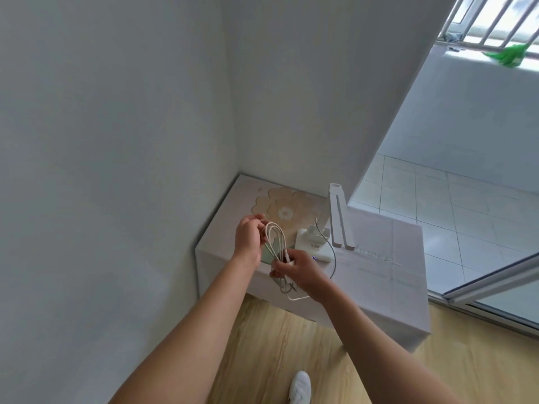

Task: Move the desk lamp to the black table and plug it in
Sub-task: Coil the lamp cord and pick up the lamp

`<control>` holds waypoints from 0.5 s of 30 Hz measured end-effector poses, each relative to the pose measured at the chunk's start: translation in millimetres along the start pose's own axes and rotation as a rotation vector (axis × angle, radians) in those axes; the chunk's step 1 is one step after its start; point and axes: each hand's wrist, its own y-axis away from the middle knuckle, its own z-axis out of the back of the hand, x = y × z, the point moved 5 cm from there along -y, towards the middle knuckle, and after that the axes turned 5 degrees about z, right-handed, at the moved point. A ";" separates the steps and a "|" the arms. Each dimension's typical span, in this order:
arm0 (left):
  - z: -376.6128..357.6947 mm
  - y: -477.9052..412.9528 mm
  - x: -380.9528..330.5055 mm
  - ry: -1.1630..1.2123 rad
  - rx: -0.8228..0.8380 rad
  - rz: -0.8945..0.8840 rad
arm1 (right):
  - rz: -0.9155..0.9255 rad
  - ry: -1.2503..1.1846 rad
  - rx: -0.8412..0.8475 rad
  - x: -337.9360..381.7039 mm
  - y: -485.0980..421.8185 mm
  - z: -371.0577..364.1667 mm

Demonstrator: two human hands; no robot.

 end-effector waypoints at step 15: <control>8.6 36.4 155.9 -1.082 0.540 0.096 | 0.108 -0.180 -0.017 23.0 -23.3 33.2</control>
